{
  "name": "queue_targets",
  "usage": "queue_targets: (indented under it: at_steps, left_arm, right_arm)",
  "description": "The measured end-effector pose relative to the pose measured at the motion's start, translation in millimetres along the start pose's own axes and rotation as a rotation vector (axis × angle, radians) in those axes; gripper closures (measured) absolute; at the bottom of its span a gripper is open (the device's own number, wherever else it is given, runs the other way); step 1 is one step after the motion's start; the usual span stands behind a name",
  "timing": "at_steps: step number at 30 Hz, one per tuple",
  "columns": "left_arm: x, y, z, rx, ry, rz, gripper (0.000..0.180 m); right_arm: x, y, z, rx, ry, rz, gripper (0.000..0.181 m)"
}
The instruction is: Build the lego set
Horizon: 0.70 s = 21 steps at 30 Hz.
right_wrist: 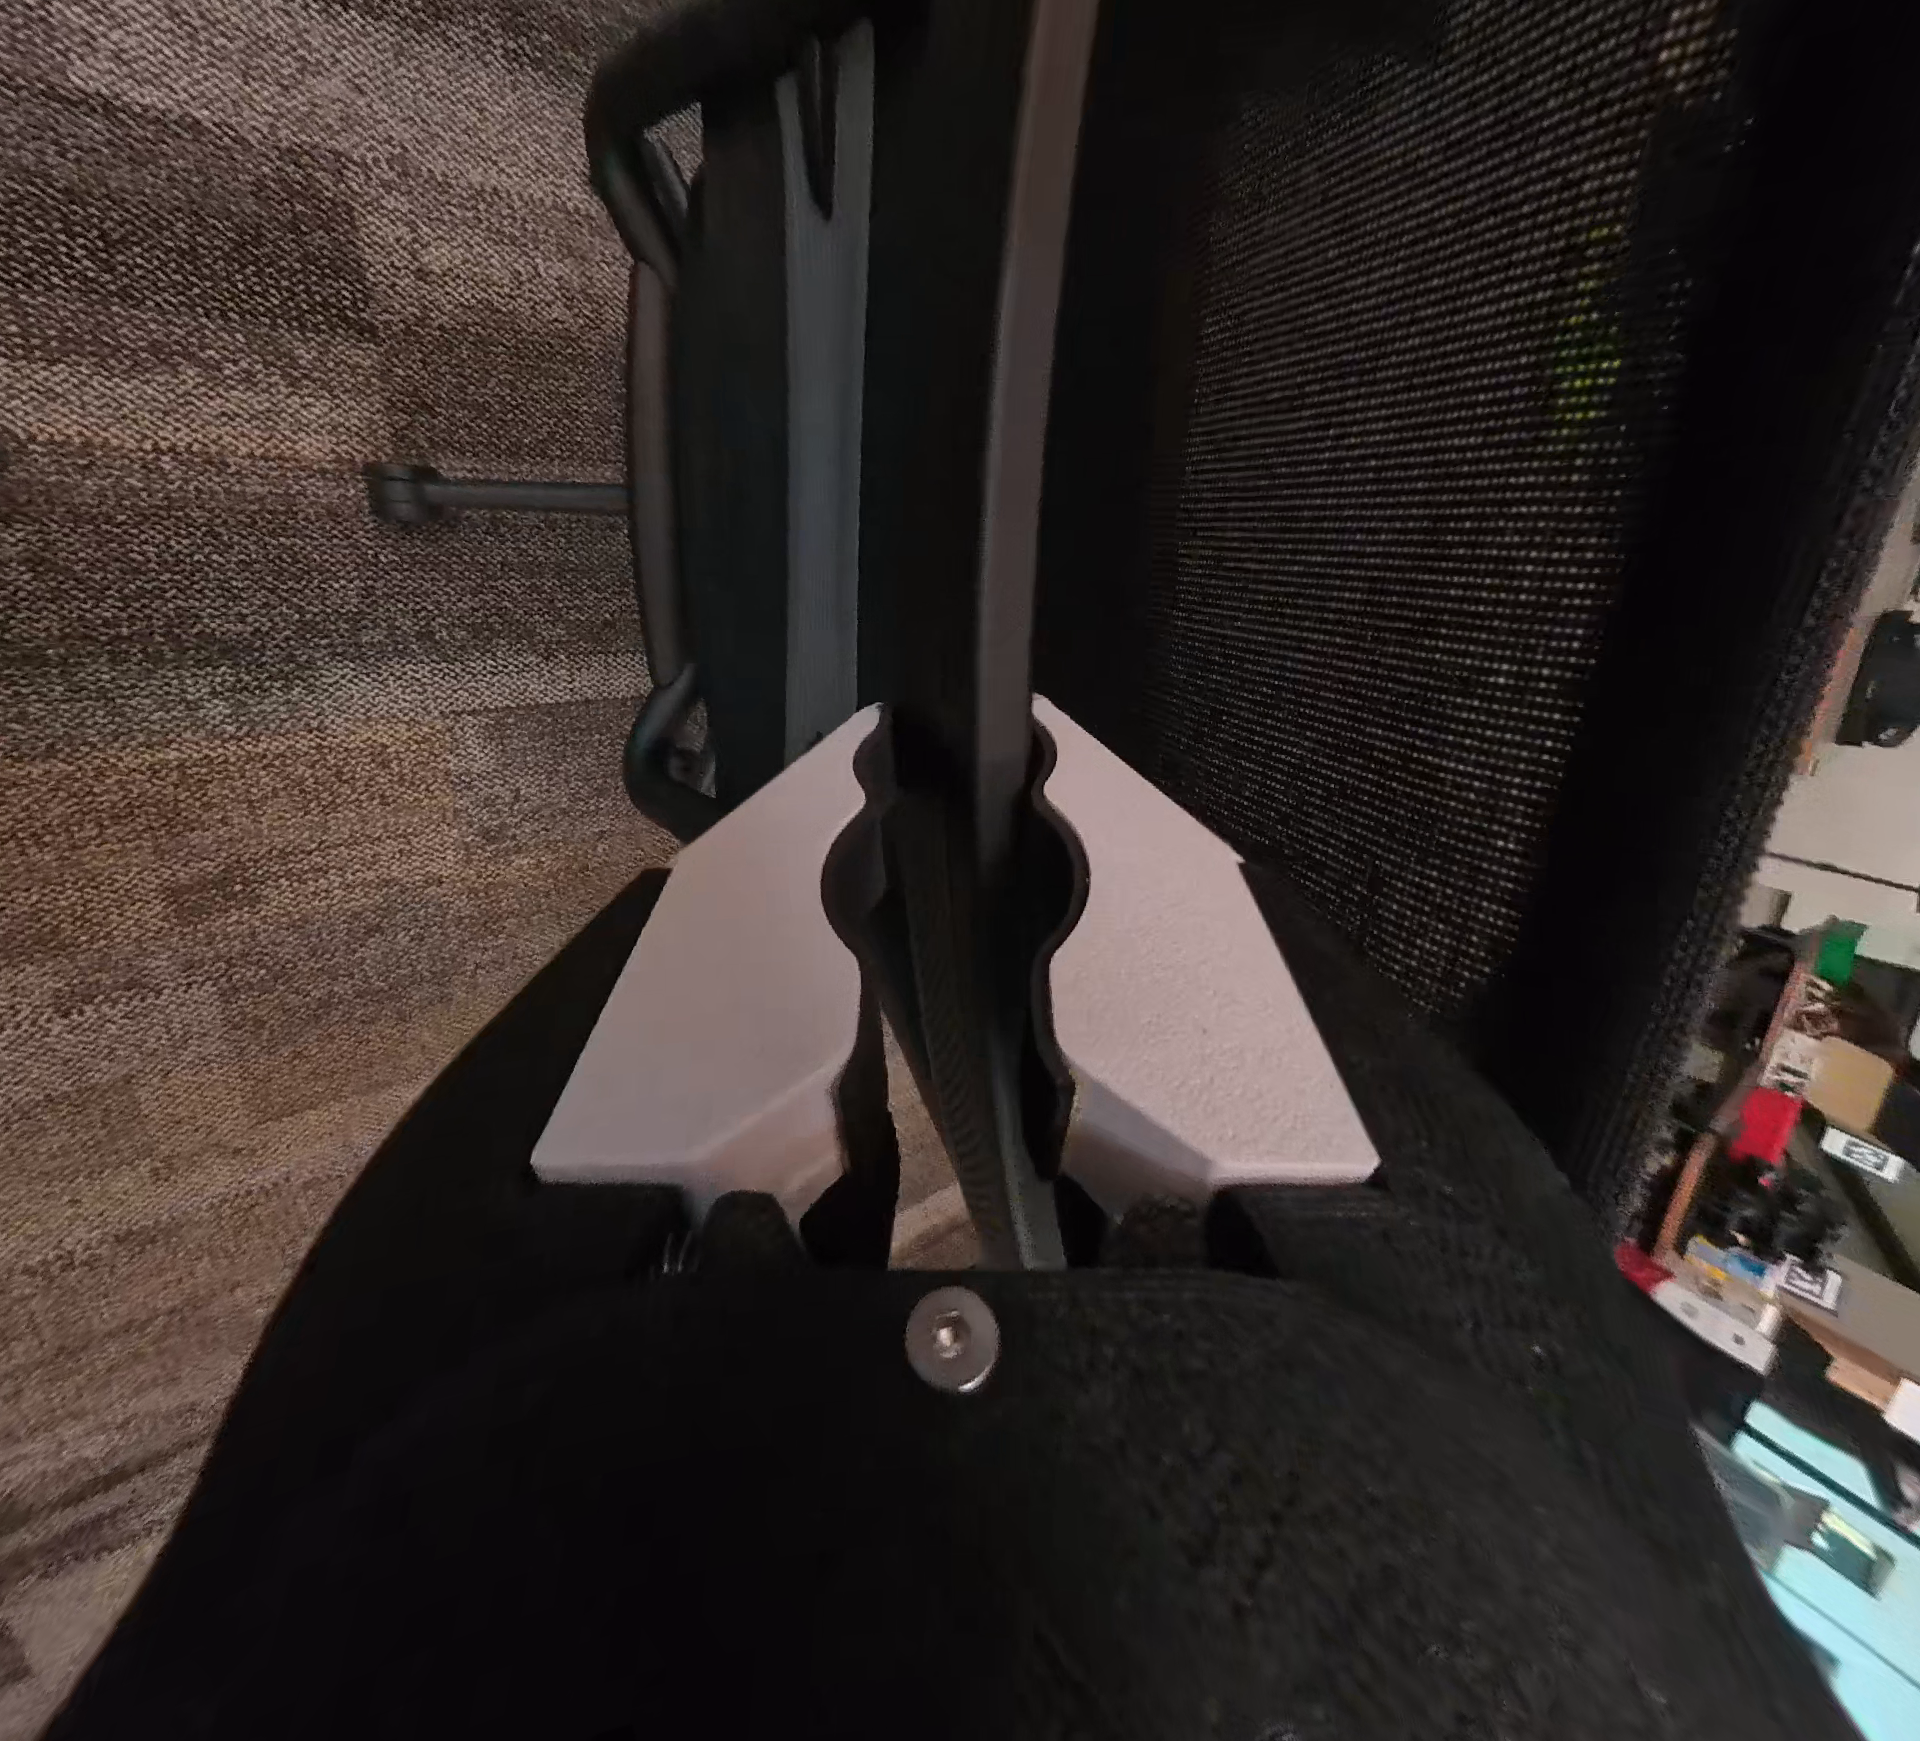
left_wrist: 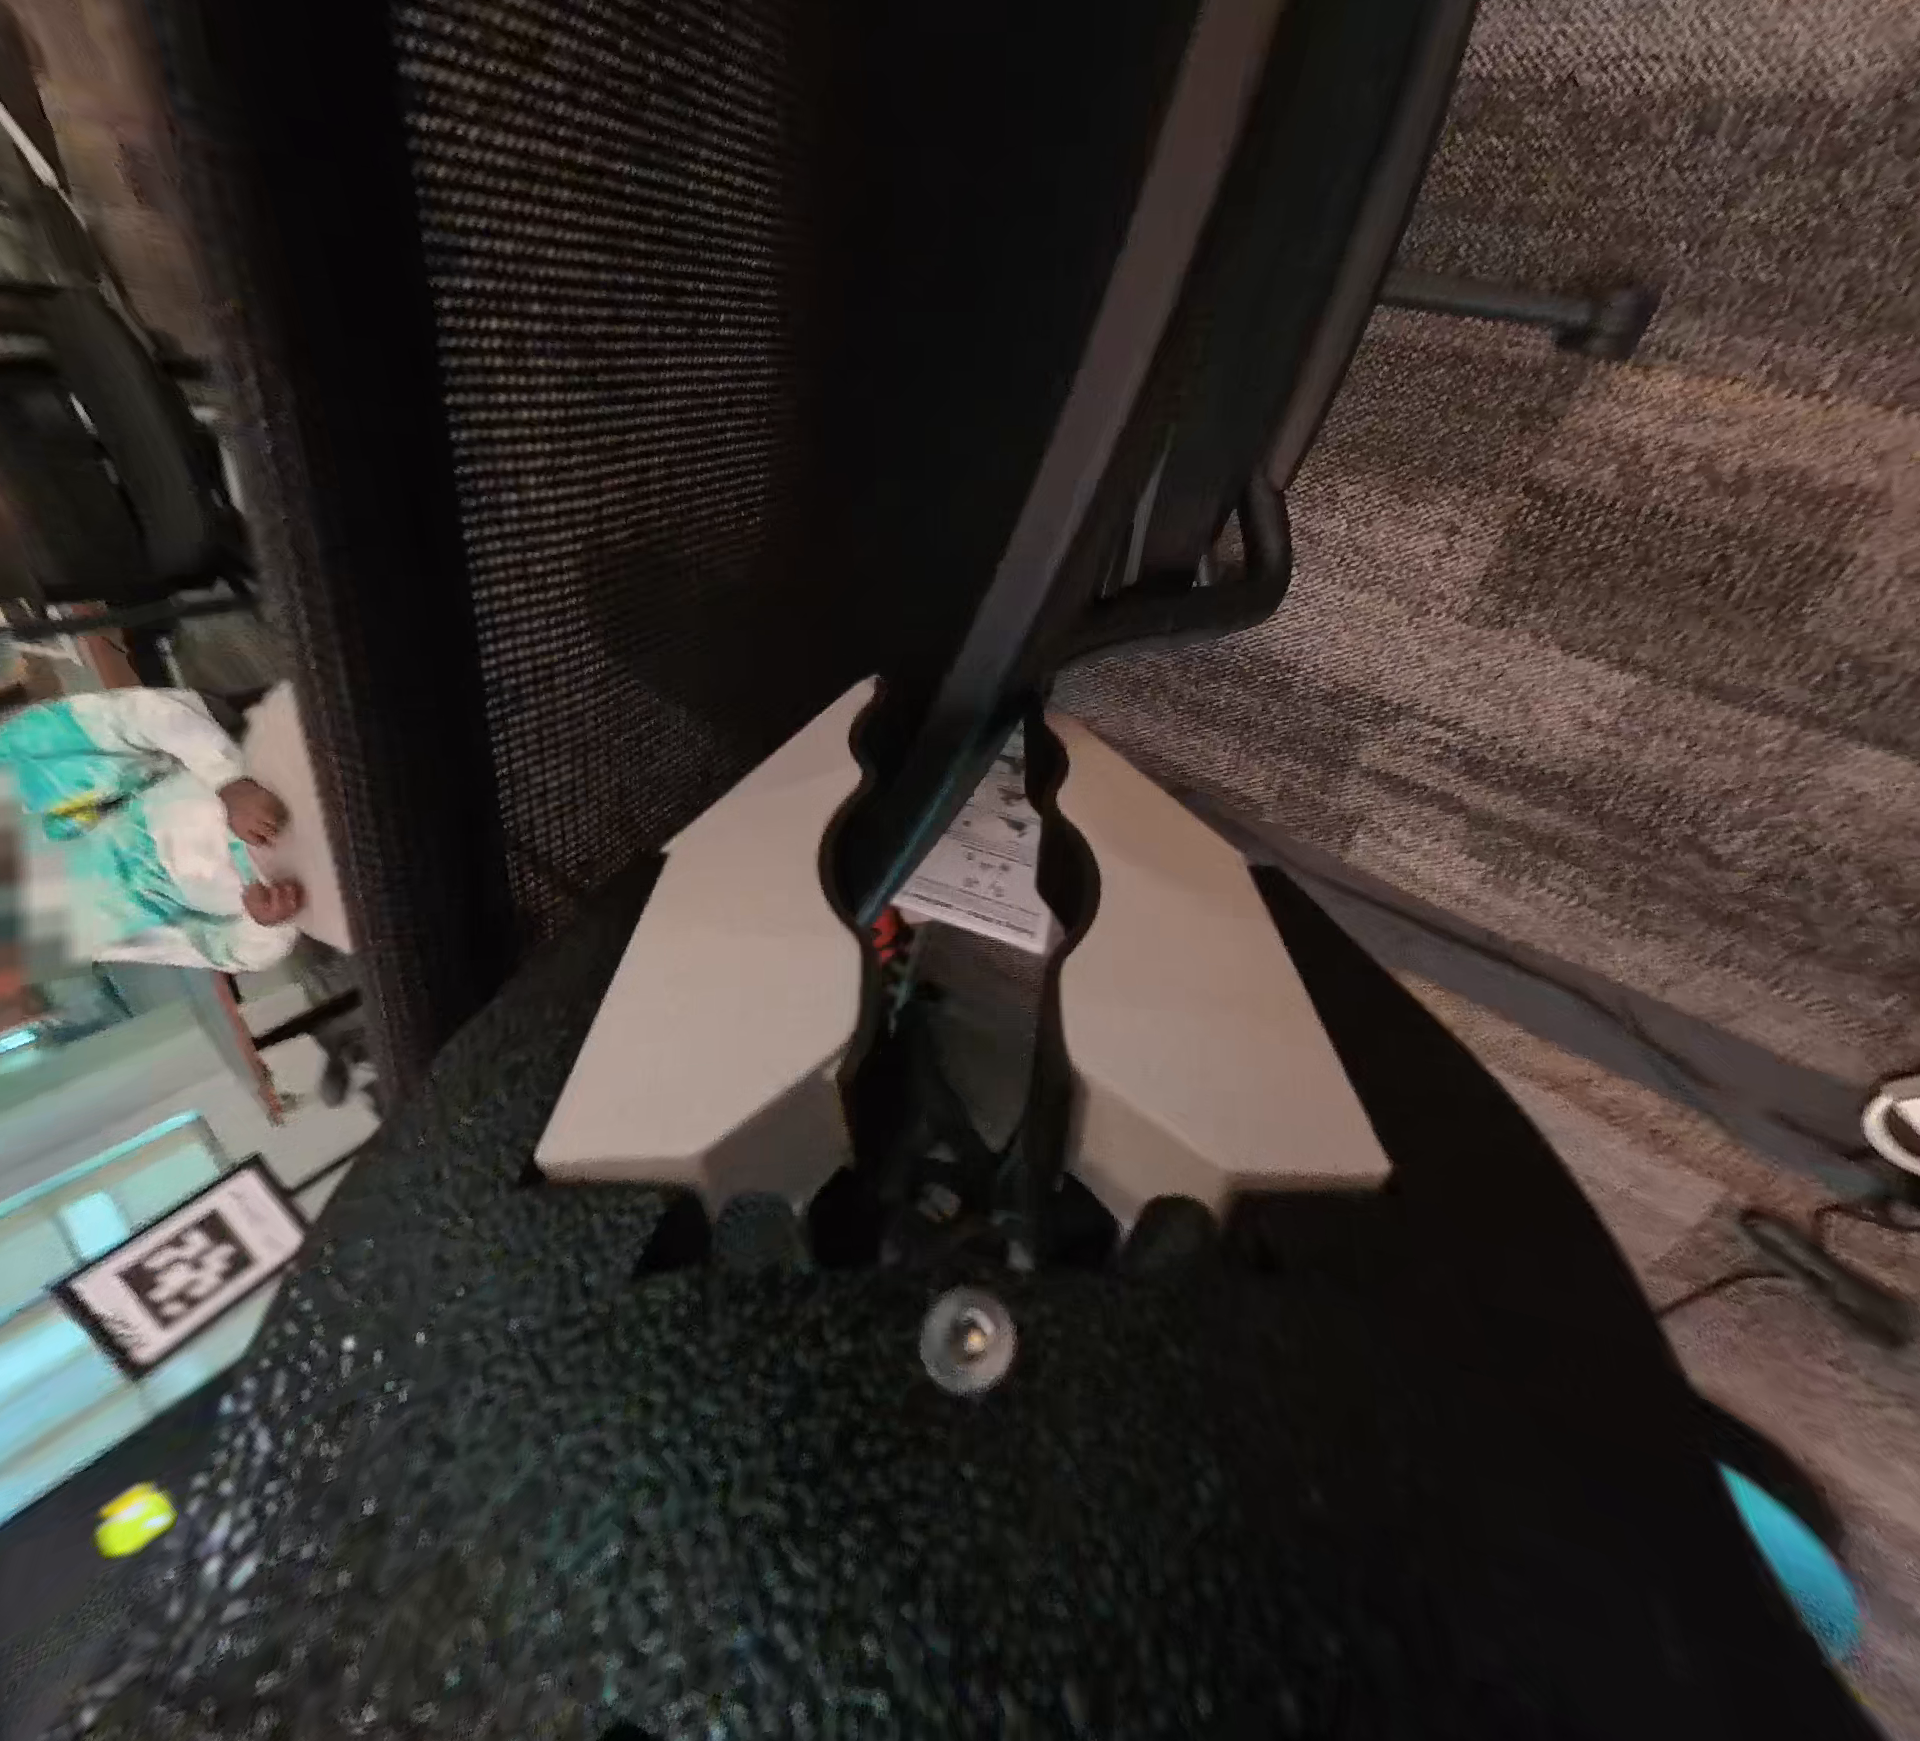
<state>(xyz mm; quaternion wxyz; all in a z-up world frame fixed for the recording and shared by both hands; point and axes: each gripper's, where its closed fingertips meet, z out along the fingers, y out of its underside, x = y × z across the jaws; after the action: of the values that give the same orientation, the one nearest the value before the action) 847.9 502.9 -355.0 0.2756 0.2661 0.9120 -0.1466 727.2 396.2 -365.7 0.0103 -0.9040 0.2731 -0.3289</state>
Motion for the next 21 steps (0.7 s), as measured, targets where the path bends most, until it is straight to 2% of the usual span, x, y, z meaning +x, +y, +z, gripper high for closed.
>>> queue_targets:
  at_steps: [1, 4, 7, 10, 13, 18, 21]
  left_arm:
    - [0.9, 2.2, 0.8, 0.01, 0.005, -0.032, 0.157]
    - [6.0, -0.2, -6.9, 0.085, -0.08, -0.102, 0.142]
    - [28.2, -4.7, -43.9, 0.251, -0.142, -0.24, 0.127]
    - [61.2, 18.4, -93.6, 0.37, -0.182, -0.427, 0.127]
    - [84.8, 73.6, -137.2, 0.36, -0.253, -0.646, 0.125]
    - [115.2, 205.4, -189.3, 0.214, -0.36, -1.102, 0.108]
    - [133.0, 294.0, -220.6, 0.107, -0.488, -1.284, 0.104]
  right_arm:
    - [-1.6, -2.7, -0.4, 0.004, -0.009, -0.001, 0.16]
    - [-5.4, -10.5, -6.5, 0.096, -0.002, 0.142, 0.156]
    - [-7.3, -50.5, -50.8, 0.331, 0.073, 0.262, 0.149]
    - [-25.4, -109.6, -86.3, 0.533, 0.021, 0.363, 0.143]
    - [-45.3, -178.1, -85.5, 0.599, -0.107, 0.344, 0.14]
    - [-67.3, -313.7, -69.3, 0.729, -0.299, 0.194, 0.127]
    - [-80.7, -398.1, -60.8, 0.804, -0.38, 0.081, 0.126]
